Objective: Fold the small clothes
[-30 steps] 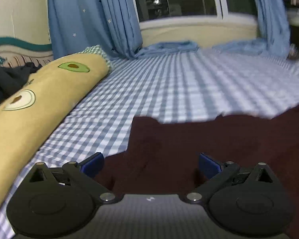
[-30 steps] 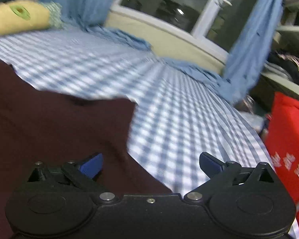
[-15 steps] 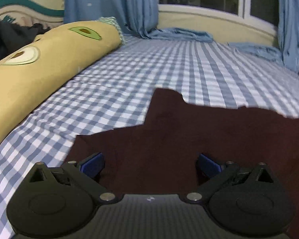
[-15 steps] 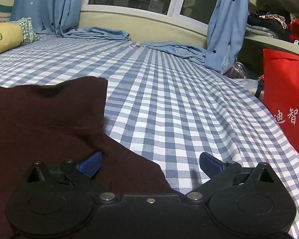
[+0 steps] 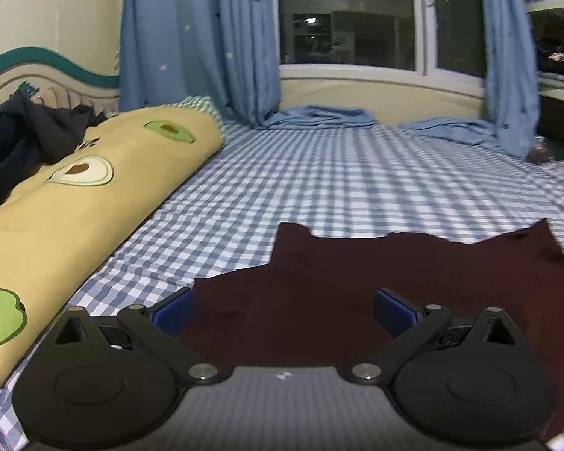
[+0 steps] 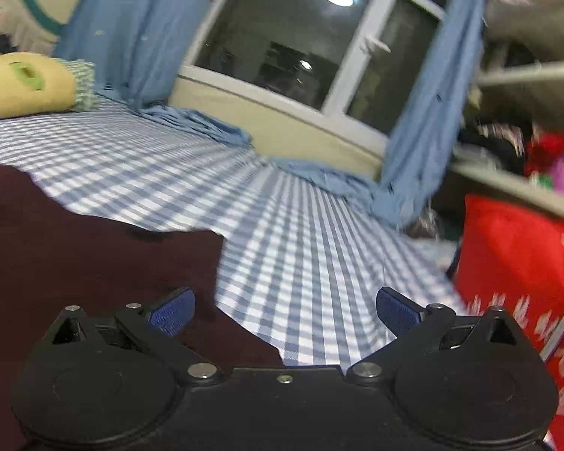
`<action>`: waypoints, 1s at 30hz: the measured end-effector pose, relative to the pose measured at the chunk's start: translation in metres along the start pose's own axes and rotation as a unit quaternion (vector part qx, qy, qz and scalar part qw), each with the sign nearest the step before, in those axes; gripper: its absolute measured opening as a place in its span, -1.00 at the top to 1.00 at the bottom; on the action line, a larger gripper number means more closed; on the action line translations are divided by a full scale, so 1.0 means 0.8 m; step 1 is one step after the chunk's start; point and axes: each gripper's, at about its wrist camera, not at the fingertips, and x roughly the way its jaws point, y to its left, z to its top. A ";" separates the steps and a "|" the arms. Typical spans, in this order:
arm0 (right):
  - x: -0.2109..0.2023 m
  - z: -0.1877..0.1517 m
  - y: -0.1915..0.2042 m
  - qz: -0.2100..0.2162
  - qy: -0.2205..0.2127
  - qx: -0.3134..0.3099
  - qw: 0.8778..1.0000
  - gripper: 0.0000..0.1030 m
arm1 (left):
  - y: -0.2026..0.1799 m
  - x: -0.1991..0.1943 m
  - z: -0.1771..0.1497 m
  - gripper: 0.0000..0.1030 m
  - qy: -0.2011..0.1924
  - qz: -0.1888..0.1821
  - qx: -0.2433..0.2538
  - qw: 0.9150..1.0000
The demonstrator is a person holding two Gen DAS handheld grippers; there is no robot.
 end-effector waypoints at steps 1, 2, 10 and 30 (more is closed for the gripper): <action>-0.012 0.004 0.005 0.009 -0.006 -0.005 1.000 -0.99 | -0.001 -0.009 0.000 -0.99 -0.004 -0.003 0.001 1.000; -0.022 0.008 0.009 0.018 -0.010 -0.007 1.000 -0.99 | -0.002 -0.017 0.000 -0.99 -0.008 -0.006 0.001 1.000; -0.084 0.041 0.060 0.106 -0.034 0.022 0.994 -0.99 | 0.001 -0.069 -0.007 -0.99 -0.021 -0.015 0.000 1.000; -0.060 0.035 0.182 0.141 0.033 0.045 0.988 -0.99 | -0.002 -0.121 -0.125 -0.99 -0.026 -0.010 -0.103 0.994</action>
